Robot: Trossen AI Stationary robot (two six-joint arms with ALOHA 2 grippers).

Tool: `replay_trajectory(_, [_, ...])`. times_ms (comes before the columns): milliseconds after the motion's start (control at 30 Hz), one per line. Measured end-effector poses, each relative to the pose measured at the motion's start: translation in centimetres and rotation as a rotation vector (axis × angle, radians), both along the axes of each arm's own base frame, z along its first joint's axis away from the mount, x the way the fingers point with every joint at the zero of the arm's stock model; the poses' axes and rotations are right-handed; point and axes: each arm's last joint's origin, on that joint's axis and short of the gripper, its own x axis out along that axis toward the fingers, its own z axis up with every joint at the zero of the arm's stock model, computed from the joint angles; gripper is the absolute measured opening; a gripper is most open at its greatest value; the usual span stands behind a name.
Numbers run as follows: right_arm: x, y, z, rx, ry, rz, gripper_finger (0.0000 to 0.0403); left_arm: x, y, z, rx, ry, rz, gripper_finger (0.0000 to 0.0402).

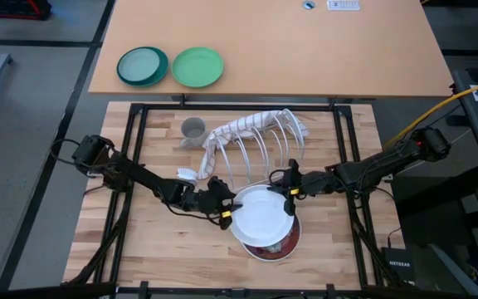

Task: Sort dishes
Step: Put the white plate in the dish rack

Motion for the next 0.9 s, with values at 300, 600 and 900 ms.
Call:
replay_trajectory(300, [0.2, 0.0, 0.3, -0.002, -0.037, 0.001, 0.0025, 0.0, 0.0, 0.0, 0.017, 0.0, 0.001, 0.0072])
replay_trajectory(600, [0.1, 0.0, 0.6, -0.016, -0.056, -0.013, 0.0038, 0.0, 0.1, 0.0, -0.003, -0.009, 0.026, 0.003])
replay_trajectory(900, [-0.9, -0.2, 2.3, 0.003, -0.126, 0.024, 0.007, 0.3, 0.1, 0.8, 0.02, -0.074, -0.003, 0.001])
